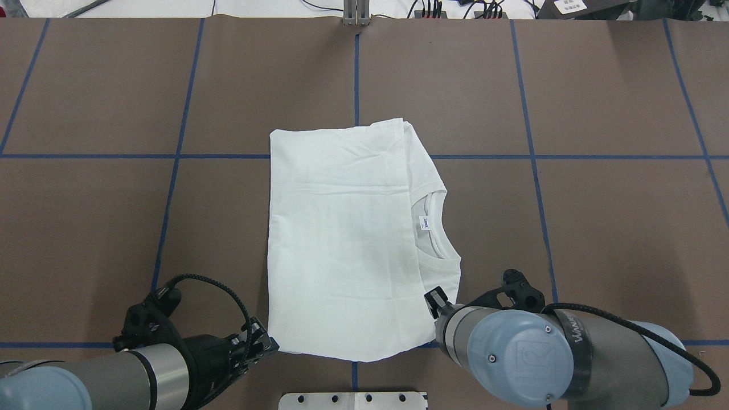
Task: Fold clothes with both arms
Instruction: 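Lift the near edge with both grippers and carry it over the far edge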
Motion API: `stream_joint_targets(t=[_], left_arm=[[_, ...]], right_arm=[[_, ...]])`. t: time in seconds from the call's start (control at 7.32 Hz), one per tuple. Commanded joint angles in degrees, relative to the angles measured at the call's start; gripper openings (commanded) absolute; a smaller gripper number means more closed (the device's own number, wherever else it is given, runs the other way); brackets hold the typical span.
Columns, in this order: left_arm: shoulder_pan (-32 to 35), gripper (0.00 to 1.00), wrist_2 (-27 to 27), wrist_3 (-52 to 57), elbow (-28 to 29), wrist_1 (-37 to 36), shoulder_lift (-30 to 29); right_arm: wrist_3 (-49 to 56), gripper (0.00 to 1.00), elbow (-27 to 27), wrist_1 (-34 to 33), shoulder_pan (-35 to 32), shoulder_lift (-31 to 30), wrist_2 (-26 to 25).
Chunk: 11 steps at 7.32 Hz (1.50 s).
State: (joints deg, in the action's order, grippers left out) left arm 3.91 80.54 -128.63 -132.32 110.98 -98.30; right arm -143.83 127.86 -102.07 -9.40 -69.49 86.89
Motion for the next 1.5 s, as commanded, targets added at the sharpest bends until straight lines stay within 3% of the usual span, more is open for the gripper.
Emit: stream_joint_targets(t=[0.0, 0.27, 0.55, 0.96, 1.37], left_arm=[[6.2, 0.00, 1.6, 9.1, 0.9, -1.6, -3.5], [15.2, 0.00, 7.1, 16.8, 8.4, -2.6, -9.4], [21.0, 0.00, 8.4, 23.0, 15.5, -1.9, -12.4], [28.2, 0.00, 10.0, 28.9, 24.1, -0.1, -17.0], [32.8, 0.00, 10.1, 33.2, 34.3, 4.8, -21.5]], right_arm=[[5.4, 0.00, -0.2, 0.4, -7.8, 1.5, 4.5], [10.9, 0.00, -8.1, 1.0, -14.4, 7.2, 8.2], [16.5, 0.00, -13.6, 5.8, -20.7, 8.4, 13.3], [22.2, 0.00, -23.8, 6.4, -26.0, 14.4, 15.9], [23.3, 0.00, -37.6, 17.0, -30.9, 19.7, 20.2]])
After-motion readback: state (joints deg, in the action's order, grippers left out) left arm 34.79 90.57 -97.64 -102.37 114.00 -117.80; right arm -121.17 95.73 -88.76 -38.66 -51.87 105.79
